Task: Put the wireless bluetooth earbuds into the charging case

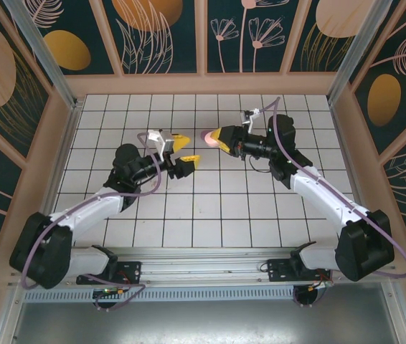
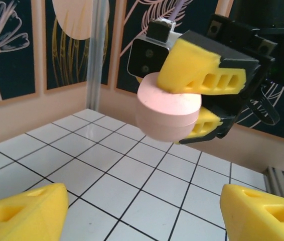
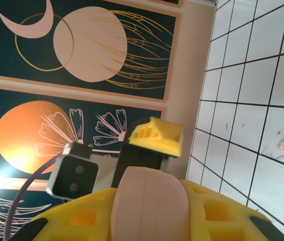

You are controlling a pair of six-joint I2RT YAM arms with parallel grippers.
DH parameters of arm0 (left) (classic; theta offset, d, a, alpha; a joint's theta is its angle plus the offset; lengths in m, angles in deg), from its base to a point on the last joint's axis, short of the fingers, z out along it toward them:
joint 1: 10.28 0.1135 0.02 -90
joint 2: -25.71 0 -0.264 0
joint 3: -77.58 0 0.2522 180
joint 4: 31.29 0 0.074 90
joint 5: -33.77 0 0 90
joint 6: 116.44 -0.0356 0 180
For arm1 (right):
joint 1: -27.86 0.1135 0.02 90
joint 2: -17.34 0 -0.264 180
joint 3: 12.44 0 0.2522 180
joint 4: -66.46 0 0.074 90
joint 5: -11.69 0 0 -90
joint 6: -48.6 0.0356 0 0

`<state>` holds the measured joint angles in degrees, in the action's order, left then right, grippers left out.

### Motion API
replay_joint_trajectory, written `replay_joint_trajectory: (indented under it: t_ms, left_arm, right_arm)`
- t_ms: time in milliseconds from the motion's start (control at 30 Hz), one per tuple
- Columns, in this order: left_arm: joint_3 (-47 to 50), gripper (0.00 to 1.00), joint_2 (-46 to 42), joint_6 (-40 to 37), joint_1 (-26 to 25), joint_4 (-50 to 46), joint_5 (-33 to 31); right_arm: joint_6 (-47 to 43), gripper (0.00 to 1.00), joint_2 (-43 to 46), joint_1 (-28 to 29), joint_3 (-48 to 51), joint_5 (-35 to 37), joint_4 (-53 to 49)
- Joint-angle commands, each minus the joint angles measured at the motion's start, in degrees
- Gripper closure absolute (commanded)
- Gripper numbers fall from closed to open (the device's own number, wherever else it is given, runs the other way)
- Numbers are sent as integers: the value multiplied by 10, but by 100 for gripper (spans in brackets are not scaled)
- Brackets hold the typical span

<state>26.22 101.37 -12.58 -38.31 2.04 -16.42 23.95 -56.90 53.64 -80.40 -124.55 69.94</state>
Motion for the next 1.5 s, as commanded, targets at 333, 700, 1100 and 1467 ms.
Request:
replay_joint_trajectory:
  t_ms: [333,700,1100,1467]
  left_arm:
    - [-89,35,96,21,-15,94,72]
    - [-127,46,138,48,-26,132,84]
    - [-125,66,150,74,-29,156,82]
    - [-140,74,106,17,-28,22,93]
  right_arm:
    - [42,91,-2,12,-1,2,55]
    - [44,92,0,19,0,8,57]
    - [53,91,5,23,3,12,69]
    - [-119,40,38,16,-57,63,-111]
